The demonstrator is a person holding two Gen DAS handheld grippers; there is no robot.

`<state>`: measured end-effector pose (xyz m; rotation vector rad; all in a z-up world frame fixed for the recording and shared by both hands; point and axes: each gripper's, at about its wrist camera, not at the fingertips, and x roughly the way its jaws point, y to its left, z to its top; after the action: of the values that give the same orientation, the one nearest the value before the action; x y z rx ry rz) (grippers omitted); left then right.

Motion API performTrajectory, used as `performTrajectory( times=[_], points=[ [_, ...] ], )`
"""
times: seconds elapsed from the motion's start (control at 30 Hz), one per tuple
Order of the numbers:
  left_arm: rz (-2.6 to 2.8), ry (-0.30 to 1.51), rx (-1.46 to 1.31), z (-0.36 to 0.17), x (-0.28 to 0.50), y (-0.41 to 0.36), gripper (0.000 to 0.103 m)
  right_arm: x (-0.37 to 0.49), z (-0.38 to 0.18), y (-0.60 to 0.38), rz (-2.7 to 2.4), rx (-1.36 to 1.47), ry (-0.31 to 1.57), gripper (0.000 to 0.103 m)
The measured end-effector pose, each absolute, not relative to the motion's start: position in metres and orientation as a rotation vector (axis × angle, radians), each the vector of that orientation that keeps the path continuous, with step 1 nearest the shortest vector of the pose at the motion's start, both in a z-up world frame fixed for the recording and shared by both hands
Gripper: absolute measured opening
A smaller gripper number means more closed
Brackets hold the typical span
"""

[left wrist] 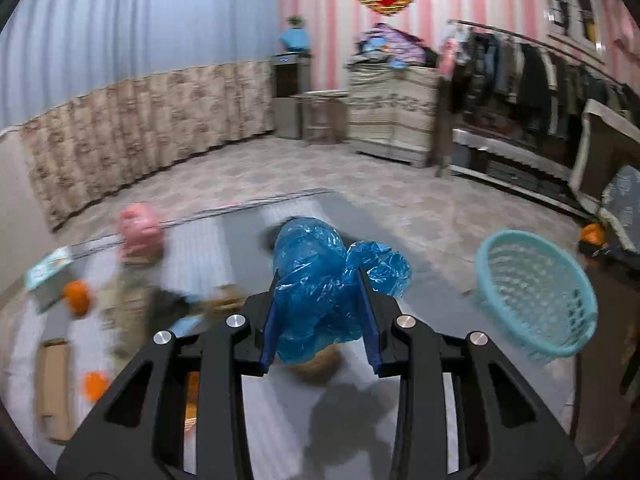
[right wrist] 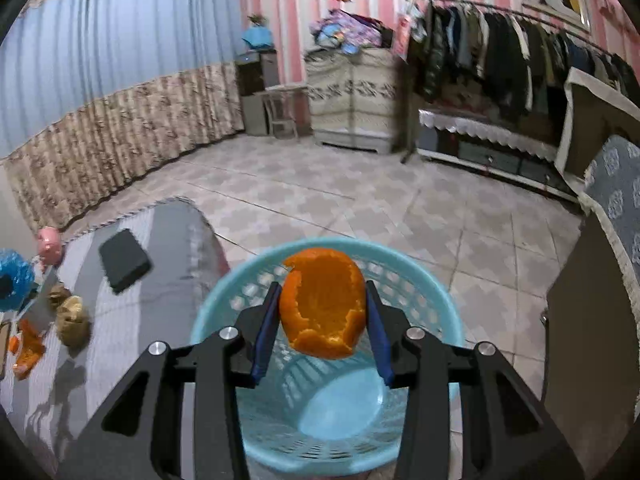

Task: Collect trash
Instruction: 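Carry the peel and blue bag to the light-blue basket and release both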

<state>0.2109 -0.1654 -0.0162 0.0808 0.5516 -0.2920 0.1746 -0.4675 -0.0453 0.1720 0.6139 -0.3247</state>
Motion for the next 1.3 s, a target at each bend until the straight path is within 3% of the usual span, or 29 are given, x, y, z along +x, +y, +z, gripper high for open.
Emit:
performTrajectory(
  times=[0.3,0.53,0.63,0.77,1.07,1.3],
  points=[
    [-0.538,0.619,0.129,-0.060,0.236,-0.312,0.033,0.167,-0.063,-0.500,-0.407,0.209,0.625,0.041],
    [-0.621,0.671,0.163,-0.085,0.246,-0.370,0.035,0.162,-0.070,-0.512,-0.435,0.267,0.626,0.041],
    [-0.632,0.698,0.164,-0.088,0.252,-0.379,0.049,0.163,-0.070,-0.515,-0.442,0.274,0.624,0.041],
    [-0.591,0.670,0.156,-0.079,0.250,-0.369,0.076,0.165,-0.071,-0.515,-0.441,0.271,0.629,0.041],
    [-0.448,0.600,0.133,-0.052,0.250,-0.320,0.091,0.178,-0.078,-0.496,-0.409,0.256,0.663,0.041],
    [-0.403,0.605,0.120,-0.050,0.250,-0.296,0.094,0.193,-0.094,-0.488,-0.407,0.287,0.704,0.041]
  ],
)
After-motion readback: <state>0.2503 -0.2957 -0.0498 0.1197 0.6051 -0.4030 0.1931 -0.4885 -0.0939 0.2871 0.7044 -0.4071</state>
